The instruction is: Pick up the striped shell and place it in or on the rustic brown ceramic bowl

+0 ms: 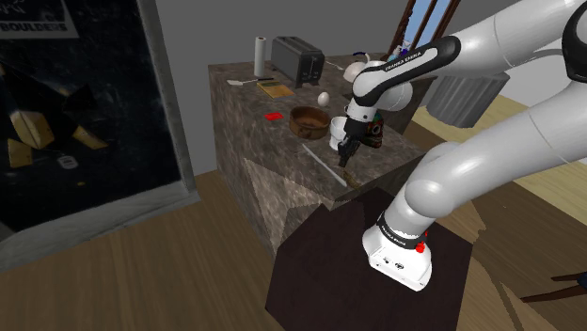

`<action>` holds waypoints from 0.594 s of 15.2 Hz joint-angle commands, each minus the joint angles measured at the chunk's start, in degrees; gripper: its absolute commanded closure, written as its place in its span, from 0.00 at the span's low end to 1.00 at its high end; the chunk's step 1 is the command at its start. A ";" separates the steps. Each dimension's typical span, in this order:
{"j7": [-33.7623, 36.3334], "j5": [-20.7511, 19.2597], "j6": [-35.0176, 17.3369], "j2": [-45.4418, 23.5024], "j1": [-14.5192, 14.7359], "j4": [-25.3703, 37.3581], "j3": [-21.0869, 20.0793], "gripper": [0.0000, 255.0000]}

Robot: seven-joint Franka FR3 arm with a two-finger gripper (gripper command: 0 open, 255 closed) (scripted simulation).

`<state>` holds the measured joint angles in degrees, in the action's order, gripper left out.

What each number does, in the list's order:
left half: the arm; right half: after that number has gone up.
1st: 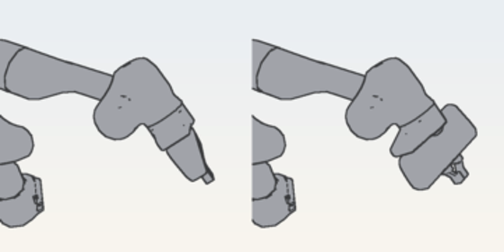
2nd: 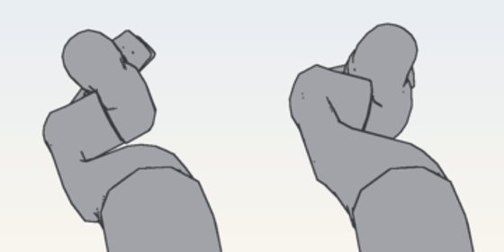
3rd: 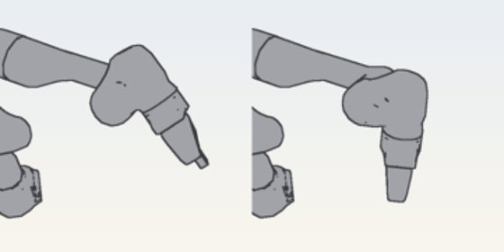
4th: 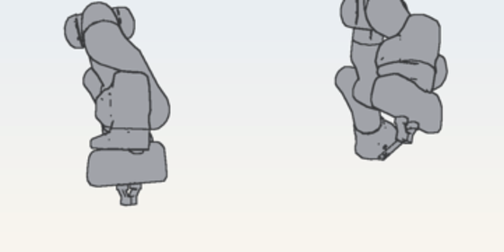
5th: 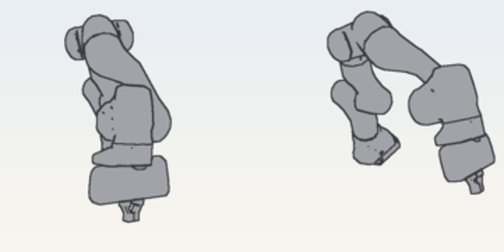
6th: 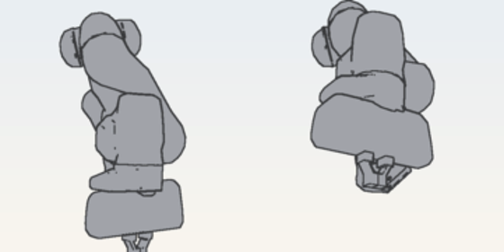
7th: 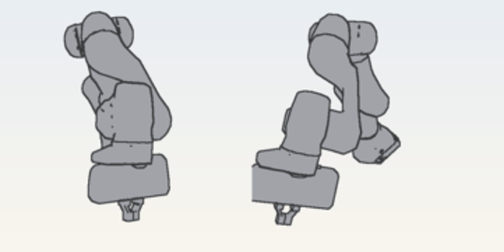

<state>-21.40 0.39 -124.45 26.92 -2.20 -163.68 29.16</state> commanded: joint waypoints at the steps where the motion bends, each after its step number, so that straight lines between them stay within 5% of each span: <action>1: 0.00 0.00 0.00 0.00 0.00 0.00 0.00 1.00; 3: 0.00 0.00 0.00 0.00 0.00 0.00 0.00 1.00; 4: 0.00 0.00 0.00 0.00 0.00 0.00 0.00 0.00; 6: 27.74 -9.57 -1.26 9.28 -4.70 -7.37 -19.22 0.00; 8: 53.96 -12.57 2.65 8.66 -4.57 -8.04 -39.43 0.00; 9: 61.97 -13.49 4.59 6.06 -4.34 -6.81 -44.93 0.00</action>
<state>27.00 -11.58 -121.46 34.67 -6.62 -170.79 -7.35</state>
